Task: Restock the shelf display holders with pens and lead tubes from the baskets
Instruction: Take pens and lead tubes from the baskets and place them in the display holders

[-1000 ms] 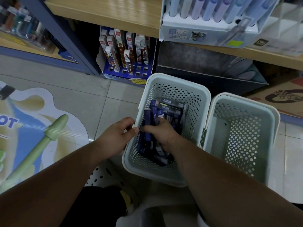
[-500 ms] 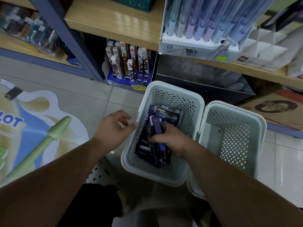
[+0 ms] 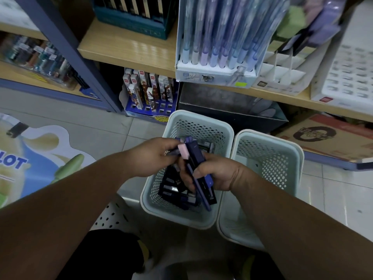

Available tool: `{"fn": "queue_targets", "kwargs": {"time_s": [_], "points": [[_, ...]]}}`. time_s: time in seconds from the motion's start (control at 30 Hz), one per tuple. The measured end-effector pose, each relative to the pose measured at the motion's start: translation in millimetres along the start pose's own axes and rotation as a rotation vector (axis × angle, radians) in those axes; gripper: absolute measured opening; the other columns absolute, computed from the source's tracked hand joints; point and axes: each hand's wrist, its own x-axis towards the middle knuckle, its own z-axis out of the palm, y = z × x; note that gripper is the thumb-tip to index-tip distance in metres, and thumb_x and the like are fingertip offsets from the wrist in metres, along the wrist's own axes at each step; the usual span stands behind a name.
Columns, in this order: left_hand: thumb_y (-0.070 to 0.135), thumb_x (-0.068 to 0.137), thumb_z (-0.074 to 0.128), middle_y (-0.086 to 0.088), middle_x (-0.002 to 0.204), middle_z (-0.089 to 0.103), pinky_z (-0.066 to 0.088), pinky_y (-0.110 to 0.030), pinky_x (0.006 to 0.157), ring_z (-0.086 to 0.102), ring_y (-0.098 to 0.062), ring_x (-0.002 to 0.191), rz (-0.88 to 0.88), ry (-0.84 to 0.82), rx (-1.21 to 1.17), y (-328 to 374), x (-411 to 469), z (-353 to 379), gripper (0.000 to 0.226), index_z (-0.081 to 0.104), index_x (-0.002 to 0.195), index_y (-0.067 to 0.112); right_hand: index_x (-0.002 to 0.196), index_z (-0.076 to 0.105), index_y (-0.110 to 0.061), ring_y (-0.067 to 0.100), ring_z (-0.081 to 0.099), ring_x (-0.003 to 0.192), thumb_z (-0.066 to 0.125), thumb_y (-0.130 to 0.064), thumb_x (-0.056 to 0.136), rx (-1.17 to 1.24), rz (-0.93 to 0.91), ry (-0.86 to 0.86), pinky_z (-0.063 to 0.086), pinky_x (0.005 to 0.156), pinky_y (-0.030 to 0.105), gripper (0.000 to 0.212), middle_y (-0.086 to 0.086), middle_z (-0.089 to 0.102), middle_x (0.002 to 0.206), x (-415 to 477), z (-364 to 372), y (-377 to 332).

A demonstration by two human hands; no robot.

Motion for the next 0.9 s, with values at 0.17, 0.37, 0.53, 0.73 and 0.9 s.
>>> {"fn": "queue_targets", "kwargs": {"time_s": [0.17,0.37,0.53,0.73,0.9], "points": [[0.008,0.098,0.062,0.012,0.098,0.072,0.048,-0.016,0.079,0.066,-0.002,0.092,0.028,-0.077,0.112,24,-1,-14,0.028,0.067,0.102,0.036,0.098,0.054,-0.006,0.025,0.057,0.063,0.064,-0.012,0.067,-0.047,-0.011,0.013,0.051,0.064,0.031,0.033,0.010,0.060,0.072,-17,5,-16],[0.027,0.102,0.057,0.005,0.083,0.063,0.046,-0.028,0.069,0.059,-0.009,0.074,-0.019,-0.184,0.483,73,-17,-50,0.016,0.057,0.087,0.033,0.100,0.049,-0.002,0.025,0.056,0.064,0.066,-0.015,0.062,-0.155,-0.008,0.037,0.050,0.063,0.032,0.044,0.009,0.061,0.072,-56,19,-50],[0.029,0.101,0.058,0.001,0.078,0.049,0.037,-0.025,0.058,0.042,-0.004,0.059,-0.062,-0.055,0.347,119,-36,-45,0.016,0.050,0.091,0.019,0.090,0.052,-0.003,0.022,0.058,0.064,0.068,-0.008,0.056,-0.192,-0.136,0.284,0.049,0.061,0.029,0.038,0.010,0.060,0.071,-105,35,-86],[0.031,0.105,0.049,-0.007,0.072,0.054,0.031,-0.023,0.041,0.039,-0.013,0.042,0.020,0.082,-0.075,201,-39,-6,0.005,0.055,0.105,0.030,0.088,0.054,-0.008,0.022,0.057,0.062,0.063,-0.007,0.062,-0.179,-0.354,0.631,0.047,0.063,0.033,0.027,0.010,0.060,0.071,-184,51,-113],[0.035,0.108,0.039,-0.007,0.074,0.044,0.028,-0.026,0.044,0.037,-0.015,0.054,0.050,0.131,-0.136,250,-27,39,0.027,0.060,0.123,0.024,0.095,0.061,-0.013,0.021,0.059,0.064,0.069,-0.006,0.071,0.006,-0.570,0.917,0.053,0.063,0.033,0.026,0.006,0.062,0.071,-256,47,-121]]}}
